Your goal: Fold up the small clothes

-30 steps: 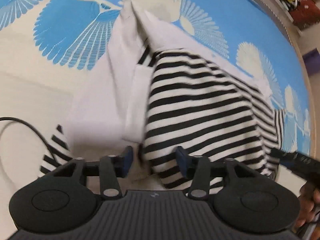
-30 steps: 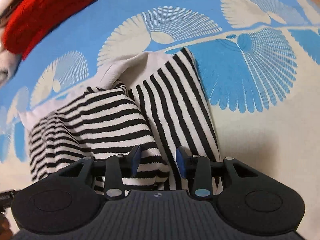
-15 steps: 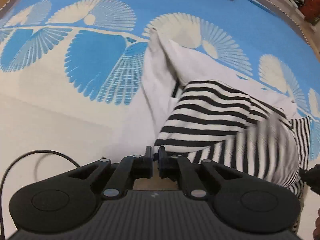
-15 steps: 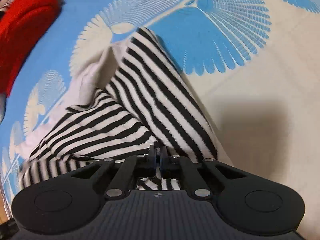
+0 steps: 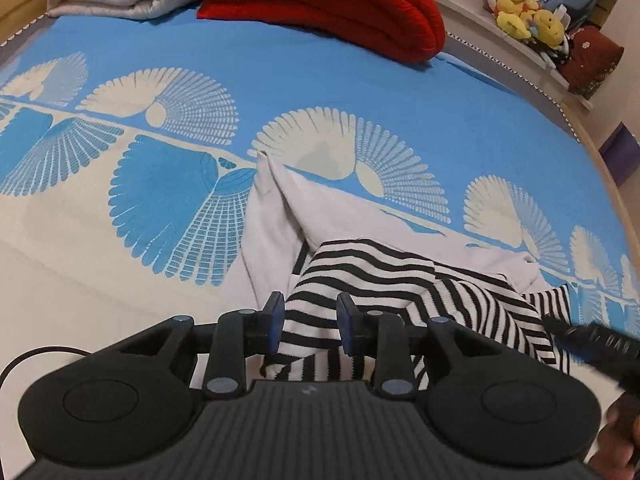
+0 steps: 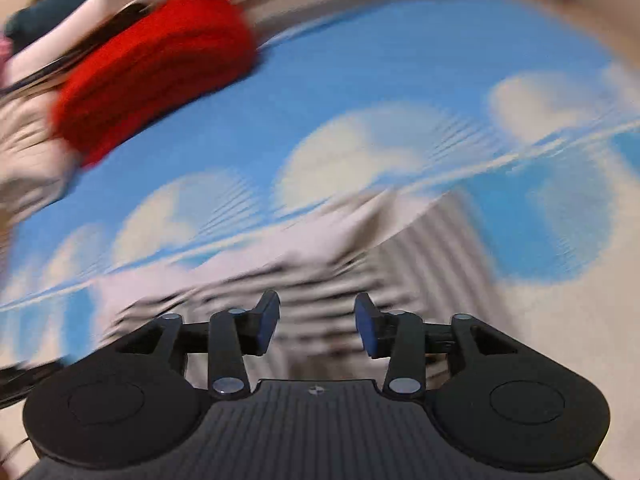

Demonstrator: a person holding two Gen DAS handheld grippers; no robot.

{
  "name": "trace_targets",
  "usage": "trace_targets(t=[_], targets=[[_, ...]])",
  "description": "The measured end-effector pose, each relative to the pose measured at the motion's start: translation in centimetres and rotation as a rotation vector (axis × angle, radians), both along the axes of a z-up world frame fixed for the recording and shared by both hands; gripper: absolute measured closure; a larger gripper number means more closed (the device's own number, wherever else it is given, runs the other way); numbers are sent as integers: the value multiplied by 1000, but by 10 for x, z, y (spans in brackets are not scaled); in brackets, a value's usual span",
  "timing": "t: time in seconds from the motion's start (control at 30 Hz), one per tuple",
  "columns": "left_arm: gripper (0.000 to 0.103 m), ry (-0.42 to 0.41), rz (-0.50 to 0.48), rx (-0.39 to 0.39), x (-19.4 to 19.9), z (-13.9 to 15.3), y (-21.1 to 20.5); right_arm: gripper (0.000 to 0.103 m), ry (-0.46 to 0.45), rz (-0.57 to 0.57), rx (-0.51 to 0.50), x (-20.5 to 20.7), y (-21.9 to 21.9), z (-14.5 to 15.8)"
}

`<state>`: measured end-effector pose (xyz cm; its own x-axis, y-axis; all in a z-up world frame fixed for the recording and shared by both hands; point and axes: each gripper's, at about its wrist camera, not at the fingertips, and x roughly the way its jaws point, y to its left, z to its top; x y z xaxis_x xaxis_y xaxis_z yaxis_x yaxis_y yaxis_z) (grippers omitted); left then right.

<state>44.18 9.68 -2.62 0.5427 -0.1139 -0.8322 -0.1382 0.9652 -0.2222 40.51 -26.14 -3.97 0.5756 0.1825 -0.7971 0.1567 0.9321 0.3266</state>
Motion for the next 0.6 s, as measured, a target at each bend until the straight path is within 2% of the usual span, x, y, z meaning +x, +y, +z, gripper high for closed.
trace_targets(t=[0.07, 0.13, 0.17, 0.23, 0.3, 0.43, 0.53, 0.6], targets=[[72, 16, 2, -1, 5, -6, 0, 52, 67, 87, 104, 5, 13, -15], [71, 30, -3, -2, 5, -7, 1, 51, 174, 185, 176, 10, 28, -33], [71, 34, -6, 0, 5, -7, 2, 51, 241, 237, 173, 9, 35, -43], [69, 43, -15, 7, 5, -9, 4, 51, 345, 338, 80, 3, 49, -57], [69, 52, -16, 12, 5, -10, 7, 51, 349, 409, 1, -4, 57, -57], [66, 70, 2, -5, 5, -12, 15, 51, 314, 448, -19, -1, 53, -43], [66, 75, 10, -10, 4, -13, 20, 51, 186, 421, 44, 4, 42, -14], [66, 78, 23, -18, 4, -13, 26, 51, 70, 327, 117, 10, 22, 8]])
